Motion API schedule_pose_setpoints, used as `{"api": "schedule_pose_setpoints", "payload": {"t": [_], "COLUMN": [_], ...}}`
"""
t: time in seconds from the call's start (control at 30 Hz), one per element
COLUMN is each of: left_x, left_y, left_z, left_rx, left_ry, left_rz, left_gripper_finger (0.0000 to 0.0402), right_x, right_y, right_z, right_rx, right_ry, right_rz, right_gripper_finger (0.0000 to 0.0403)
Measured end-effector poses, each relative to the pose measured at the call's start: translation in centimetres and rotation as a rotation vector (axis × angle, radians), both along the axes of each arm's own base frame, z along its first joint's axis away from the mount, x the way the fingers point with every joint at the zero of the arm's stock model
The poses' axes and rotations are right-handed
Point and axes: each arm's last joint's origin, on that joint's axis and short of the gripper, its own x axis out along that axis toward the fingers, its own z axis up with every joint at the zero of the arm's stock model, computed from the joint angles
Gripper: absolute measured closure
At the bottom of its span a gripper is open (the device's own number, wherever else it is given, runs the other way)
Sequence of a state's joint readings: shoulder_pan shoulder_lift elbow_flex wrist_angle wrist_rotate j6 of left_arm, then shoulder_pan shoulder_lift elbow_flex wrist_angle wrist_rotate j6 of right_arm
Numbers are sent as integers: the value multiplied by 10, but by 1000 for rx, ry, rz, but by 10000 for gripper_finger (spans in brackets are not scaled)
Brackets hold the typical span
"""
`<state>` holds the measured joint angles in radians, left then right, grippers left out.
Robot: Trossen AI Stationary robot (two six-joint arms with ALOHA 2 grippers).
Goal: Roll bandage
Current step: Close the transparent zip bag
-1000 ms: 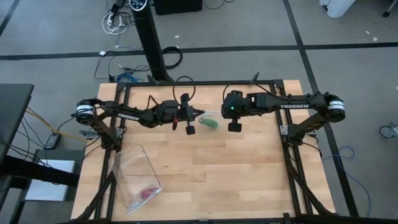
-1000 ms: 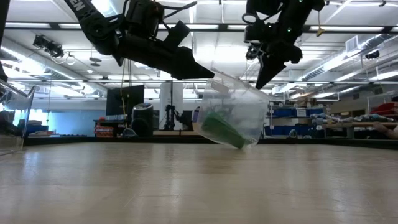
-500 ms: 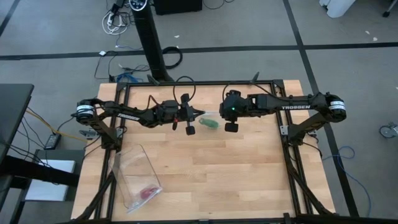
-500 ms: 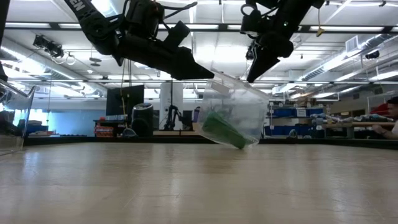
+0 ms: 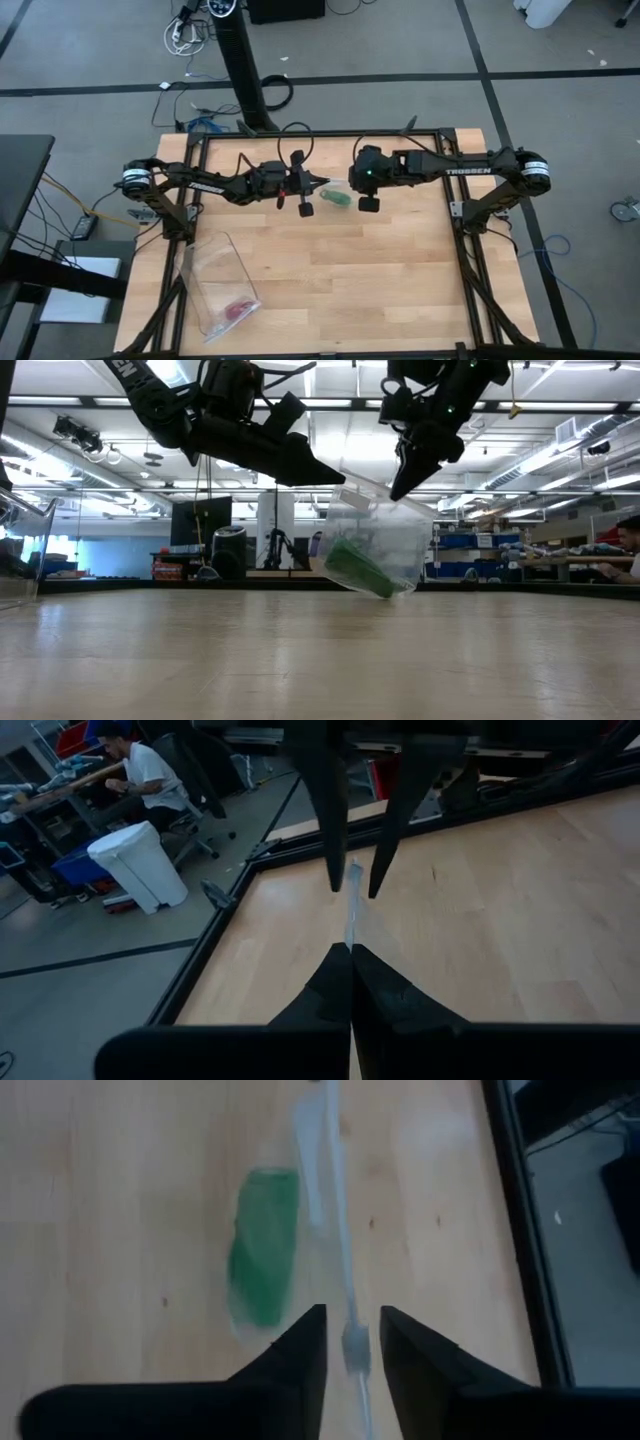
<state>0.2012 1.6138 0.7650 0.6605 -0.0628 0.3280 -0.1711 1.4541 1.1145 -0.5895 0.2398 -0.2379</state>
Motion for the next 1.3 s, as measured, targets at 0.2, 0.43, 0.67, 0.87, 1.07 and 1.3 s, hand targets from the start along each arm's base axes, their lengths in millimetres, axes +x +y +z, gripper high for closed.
{"api": "schedule_pose_setpoints", "payload": {"t": [0.2, 0.43, 0.67, 0.87, 1.07, 1.3], "left_x": [0, -1, -1, -2, -2, -2], "left_y": [0, 4, 5, 6, 6, 6], "left_z": [0, -1, -1, -1, -1, -1], "left_rx": [-1, -3, -12, -10, -10, -10], "left_ry": [3, 6, 6, 10, 9, 9], "left_rz": [2, 39, 46, 57, 57, 56], "left_gripper_finger": [400, 400, 400, 400, 400, 401], "right_x": [-1, -3, -6, -13, -16, -20], "right_y": [1, 4, 4, 5, 9, 10], "right_z": [0, -1, -3, -7, -8, -11], "right_rx": [-30, -30, -18, 9, 20, 42], "right_ry": [14, 39, 74, 147, 174, 215], "right_rz": [-13, -28, -36, -67, -71, -101], "right_gripper_finger": [385, 374, 383, 374, 381, 375]}}
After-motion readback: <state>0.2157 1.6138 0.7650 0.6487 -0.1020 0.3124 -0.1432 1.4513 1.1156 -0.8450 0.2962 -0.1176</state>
